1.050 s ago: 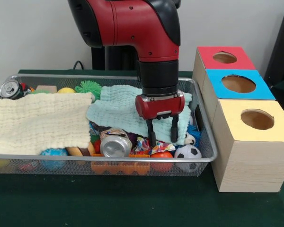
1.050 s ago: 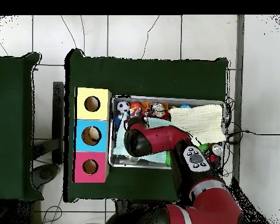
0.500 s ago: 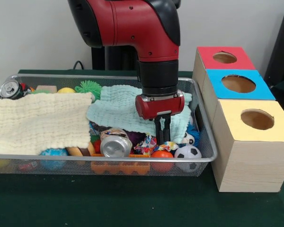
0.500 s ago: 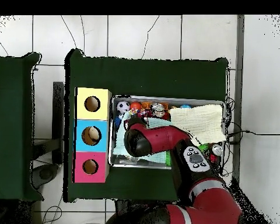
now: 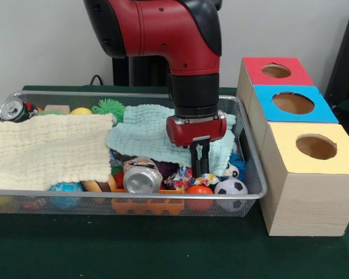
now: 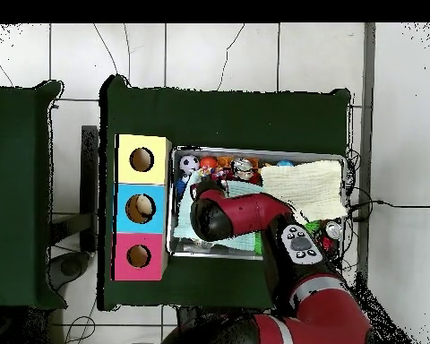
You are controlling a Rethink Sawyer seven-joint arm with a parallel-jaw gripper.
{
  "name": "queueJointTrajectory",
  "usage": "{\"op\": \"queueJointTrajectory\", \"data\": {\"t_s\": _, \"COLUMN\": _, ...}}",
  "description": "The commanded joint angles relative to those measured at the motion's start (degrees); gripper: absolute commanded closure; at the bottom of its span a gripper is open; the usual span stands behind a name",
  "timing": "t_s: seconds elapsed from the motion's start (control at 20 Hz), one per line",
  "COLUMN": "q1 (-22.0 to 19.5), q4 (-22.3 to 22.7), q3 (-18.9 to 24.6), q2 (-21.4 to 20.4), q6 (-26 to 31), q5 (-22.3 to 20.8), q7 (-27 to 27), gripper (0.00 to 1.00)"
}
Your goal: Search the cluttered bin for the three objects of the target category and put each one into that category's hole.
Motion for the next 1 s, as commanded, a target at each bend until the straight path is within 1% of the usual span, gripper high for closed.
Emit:
{"op": "queueJointTrajectory", "data": {"t_s": 0.05, "q1": 2.88, "q4": 3.82, "q3": -2.46, "q2": -3.35, "q6": 0.74, "q5": 2.59, "q7": 10.74, "gripper": 1.0}}
{"op": "queueJointTrajectory", "data": {"t_s": 0.1, "q1": 3.0, "q4": 5.46, "q3": -2.23, "q2": -5.48, "q6": 3.6, "q5": 3.85, "q7": 10.98, "gripper": 1.0}}
{"op": "queueJointTrajectory", "data": {"t_s": 0.15, "q1": 2.79, "q4": 6.24, "q3": -1.85, "q2": -6.52, "q6": 4.72, "q5": 4.41, "q7": 10.85, "gripper": 1.0}}
{"op": "queueJointTrajectory", "data": {"t_s": 0.2, "q1": 2.92, "q4": 6.98, "q3": -1.73, "q2": -8.05, "q6": 7.06, "q5": 5.62, "q7": 10.8, "gripper": 1.0}}
{"op": "queueJointTrajectory", "data": {"t_s": 0.4, "q1": 1.31, "q4": 8.49, "q3": 0.6, "q2": -10.61, "q6": 11.26, "q5": 8.67, "q7": 9.33, "gripper": 1.0}}
{"op": "queueJointTrajectory", "data": {"t_s": 0.5, "q1": 0.94, "q4": 9.09, "q3": 1.24, "q2": -11.29, "q6": 12.36, "q5": 9.97, "q7": 8.95, "gripper": 1.0}}
{"op": "queueJointTrajectory", "data": {"t_s": 1.0, "q1": 2.22, "q4": 11.59, "q3": 0.77, "q2": -14.84, "q6": 15.87, "q5": 13.75, "q7": 8.42, "gripper": 1.0}}
